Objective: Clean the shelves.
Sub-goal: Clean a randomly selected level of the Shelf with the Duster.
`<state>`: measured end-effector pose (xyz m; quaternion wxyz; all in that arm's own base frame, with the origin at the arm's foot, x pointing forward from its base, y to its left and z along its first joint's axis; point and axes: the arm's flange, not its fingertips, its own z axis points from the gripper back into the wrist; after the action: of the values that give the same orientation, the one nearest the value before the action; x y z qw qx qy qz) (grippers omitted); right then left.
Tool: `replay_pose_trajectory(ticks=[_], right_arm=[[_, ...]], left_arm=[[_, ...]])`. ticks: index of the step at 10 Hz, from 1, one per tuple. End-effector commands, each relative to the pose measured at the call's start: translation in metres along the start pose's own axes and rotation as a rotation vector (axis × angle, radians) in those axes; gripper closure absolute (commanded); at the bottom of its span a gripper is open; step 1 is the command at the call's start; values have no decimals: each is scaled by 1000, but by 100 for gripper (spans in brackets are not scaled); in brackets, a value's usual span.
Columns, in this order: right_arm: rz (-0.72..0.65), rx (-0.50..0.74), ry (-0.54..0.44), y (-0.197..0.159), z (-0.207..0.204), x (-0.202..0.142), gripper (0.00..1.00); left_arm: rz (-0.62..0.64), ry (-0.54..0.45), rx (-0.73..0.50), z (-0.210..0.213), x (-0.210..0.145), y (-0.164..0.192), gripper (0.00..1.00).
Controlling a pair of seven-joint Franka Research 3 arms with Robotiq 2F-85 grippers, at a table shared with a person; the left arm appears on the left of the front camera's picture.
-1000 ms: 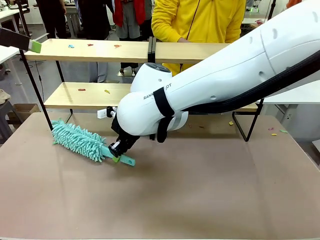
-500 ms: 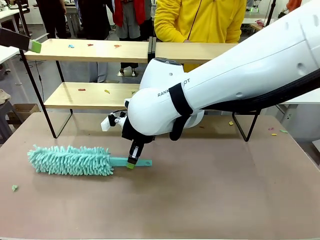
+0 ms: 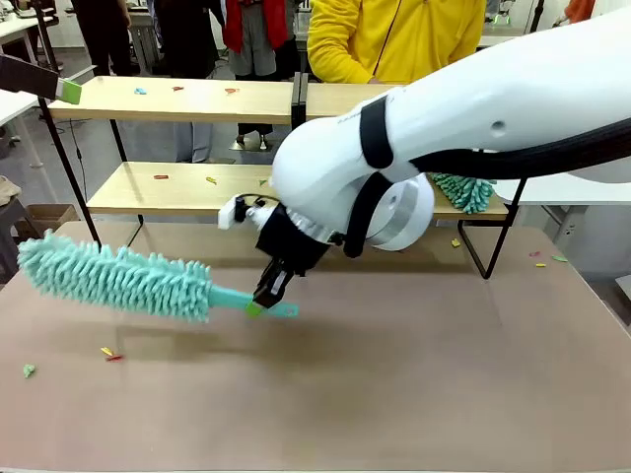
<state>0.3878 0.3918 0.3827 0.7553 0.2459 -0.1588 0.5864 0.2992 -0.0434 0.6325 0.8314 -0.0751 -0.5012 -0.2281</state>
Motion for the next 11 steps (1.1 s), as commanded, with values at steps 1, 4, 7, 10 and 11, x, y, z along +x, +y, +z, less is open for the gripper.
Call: replay_pose_trajectory(ticks=[1,4,7,10,11], right_arm=[[-195,-152,24,22,31,-28,87],[-215,-110,19,62,90,-73,87],[-379,-166,13,139,125,-141,87],[-261,-126,31,79,99,-108,87],[-261,-126,31,79,99,-108,87]], left_arm=[[1,-5,6,0,-1,0,0],[1,-5,6,0,-1,0,0],[1,-5,6,0,-1,0,0],[1,-5,6,0,-1,0,0],[1,-5,6,0,-1,0,0]])
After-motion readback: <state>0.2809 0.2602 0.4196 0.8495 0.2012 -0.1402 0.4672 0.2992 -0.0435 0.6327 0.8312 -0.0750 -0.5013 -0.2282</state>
